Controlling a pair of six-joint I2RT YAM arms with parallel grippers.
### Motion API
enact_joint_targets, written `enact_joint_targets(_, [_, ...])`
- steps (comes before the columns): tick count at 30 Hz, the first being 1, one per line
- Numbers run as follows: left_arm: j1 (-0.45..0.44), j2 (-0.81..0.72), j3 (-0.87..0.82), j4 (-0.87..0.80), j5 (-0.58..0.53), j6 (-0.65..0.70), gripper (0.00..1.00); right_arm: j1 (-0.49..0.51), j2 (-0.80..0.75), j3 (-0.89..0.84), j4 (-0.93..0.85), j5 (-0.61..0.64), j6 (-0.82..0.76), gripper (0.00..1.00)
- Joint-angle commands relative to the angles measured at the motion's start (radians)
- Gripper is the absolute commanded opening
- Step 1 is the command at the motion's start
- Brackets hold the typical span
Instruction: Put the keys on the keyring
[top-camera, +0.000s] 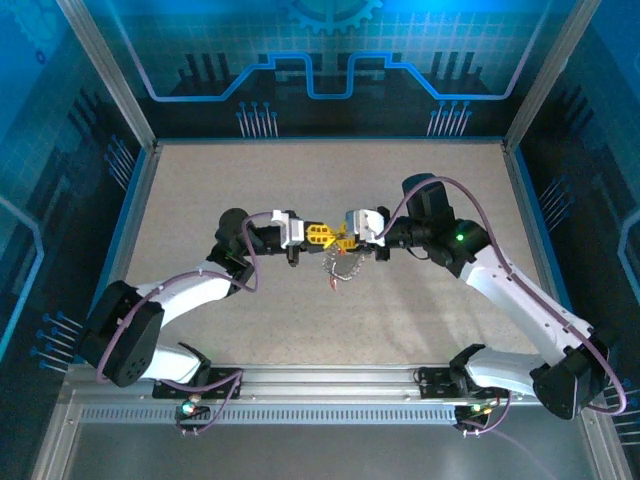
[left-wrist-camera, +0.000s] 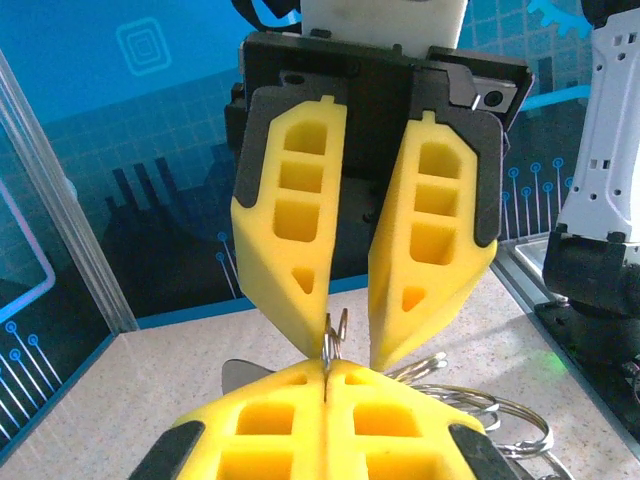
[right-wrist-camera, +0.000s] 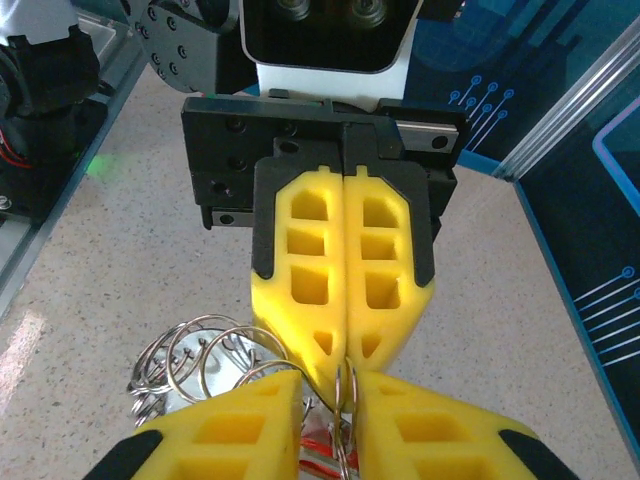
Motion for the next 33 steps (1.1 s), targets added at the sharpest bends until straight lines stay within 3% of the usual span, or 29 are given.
enact_joint_targets(1, [-0.005,-0.005,0.025,0.074,0.003,-0.015,0.00,-0.008,-0.008,-0.013,-0.001,-0.044,0.004,0.22])
enact_joint_targets(5, [-0.007,-0.006,0.021,0.074,0.003,-0.012,0.00,-0.022,-0.020,-0.032,0.021,-0.023,0.042,0.29])
enact_joint_targets(7, [-0.008,-0.006,0.014,0.088,0.000,-0.016,0.00,-0.052,-0.037,-0.047,0.031,-0.077,0.064,0.29])
enact_joint_targets(14, [-0.022,-0.006,-0.003,0.102,-0.015,-0.003,0.00,-0.066,-0.073,-0.102,0.052,-0.124,0.058,0.18])
enact_joint_targets(33, [-0.051,-0.015,0.008,0.063,-0.009,0.023,0.00,-0.046,-0.085,-0.153,0.192,-0.107,0.178,0.23])
